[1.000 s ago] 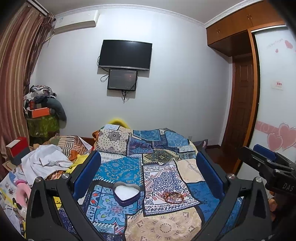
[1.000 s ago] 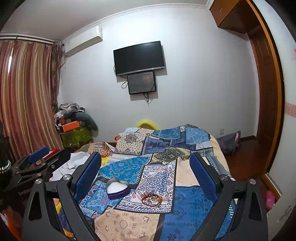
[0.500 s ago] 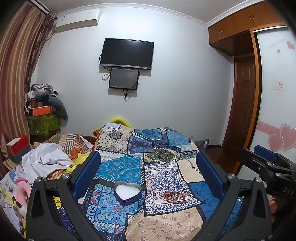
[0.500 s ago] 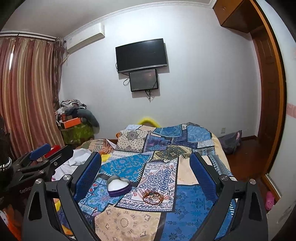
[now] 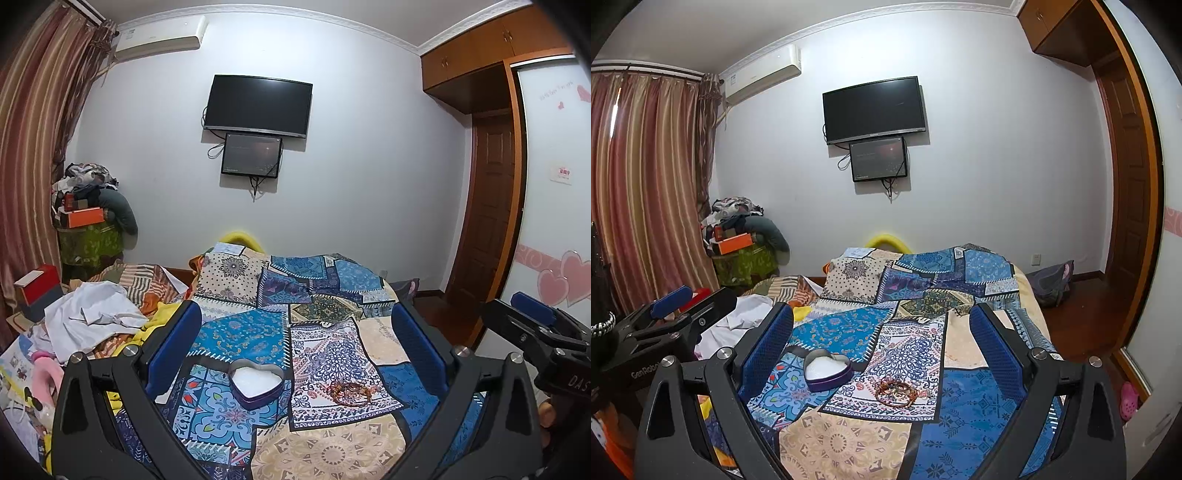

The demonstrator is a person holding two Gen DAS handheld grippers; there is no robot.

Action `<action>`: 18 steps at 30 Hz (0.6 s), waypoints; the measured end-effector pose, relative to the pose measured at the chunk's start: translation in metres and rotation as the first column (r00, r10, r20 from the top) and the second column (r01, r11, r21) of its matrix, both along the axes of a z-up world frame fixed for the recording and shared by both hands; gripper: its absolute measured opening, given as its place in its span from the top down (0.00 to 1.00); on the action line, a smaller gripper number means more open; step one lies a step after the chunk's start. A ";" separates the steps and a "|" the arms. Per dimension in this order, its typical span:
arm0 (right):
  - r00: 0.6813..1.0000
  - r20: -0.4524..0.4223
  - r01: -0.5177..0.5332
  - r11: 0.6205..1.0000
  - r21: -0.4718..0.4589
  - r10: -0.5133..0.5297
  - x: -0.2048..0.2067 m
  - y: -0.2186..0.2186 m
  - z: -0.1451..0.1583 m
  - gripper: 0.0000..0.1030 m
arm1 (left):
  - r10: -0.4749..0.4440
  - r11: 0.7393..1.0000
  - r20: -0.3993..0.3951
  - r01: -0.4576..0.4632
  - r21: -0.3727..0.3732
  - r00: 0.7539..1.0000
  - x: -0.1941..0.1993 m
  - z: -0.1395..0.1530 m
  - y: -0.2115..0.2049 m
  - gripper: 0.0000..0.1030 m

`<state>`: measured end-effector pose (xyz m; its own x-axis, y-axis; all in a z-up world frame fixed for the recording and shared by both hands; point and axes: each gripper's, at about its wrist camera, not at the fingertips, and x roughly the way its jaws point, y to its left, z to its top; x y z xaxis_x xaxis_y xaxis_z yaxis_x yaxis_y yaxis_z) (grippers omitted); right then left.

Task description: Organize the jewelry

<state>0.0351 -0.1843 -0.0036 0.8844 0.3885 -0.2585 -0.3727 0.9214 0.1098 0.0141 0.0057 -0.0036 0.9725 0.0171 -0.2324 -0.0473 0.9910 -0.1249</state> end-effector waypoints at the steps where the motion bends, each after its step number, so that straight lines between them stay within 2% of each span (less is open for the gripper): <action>1: 1.000 0.002 0.000 1.000 0.000 0.000 -0.001 0.000 0.001 0.08 | 0.001 1.000 0.001 -0.001 -0.001 1.000 0.000 0.000 0.000 0.00; 18: 1.000 0.002 0.000 1.000 0.014 0.000 0.000 -0.002 -0.001 0.08 | 0.008 1.000 0.021 -0.008 -0.003 1.000 -0.004 0.003 -0.002 0.00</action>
<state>0.0347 -0.1865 -0.0045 0.8850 0.3917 -0.2518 -0.3725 0.9200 0.1219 0.0101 0.0039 -0.0003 0.9770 0.0243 -0.2121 -0.0526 0.9903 -0.1287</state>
